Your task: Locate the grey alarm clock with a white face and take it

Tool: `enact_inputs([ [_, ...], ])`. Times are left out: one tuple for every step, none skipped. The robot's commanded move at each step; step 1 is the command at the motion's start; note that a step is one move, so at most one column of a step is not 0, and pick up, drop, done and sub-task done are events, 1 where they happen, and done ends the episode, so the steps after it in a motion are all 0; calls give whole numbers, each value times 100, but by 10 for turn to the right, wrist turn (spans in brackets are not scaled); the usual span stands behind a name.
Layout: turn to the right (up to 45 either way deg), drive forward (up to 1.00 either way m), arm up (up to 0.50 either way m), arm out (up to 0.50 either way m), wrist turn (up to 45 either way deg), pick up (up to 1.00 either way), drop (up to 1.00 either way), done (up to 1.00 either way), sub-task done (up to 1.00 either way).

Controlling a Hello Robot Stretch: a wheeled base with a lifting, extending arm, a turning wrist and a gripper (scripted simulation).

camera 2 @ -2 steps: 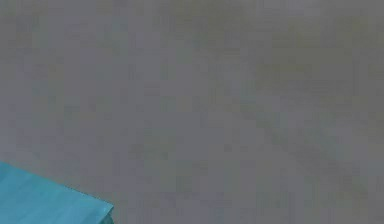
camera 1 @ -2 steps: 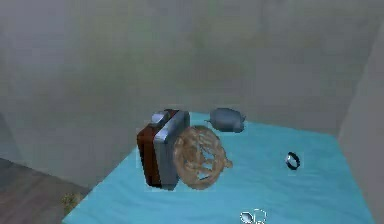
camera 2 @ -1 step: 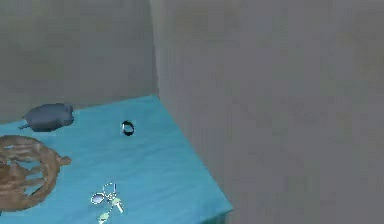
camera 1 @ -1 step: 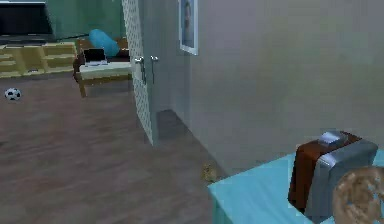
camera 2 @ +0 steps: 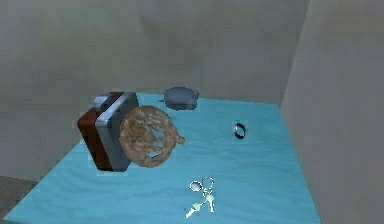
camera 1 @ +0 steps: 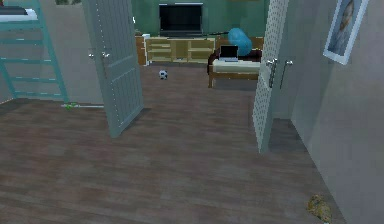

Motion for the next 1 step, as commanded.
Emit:
enact_inputs([
  [0, 0, 50, 0, 0, 0, 0, 0, 0],
])
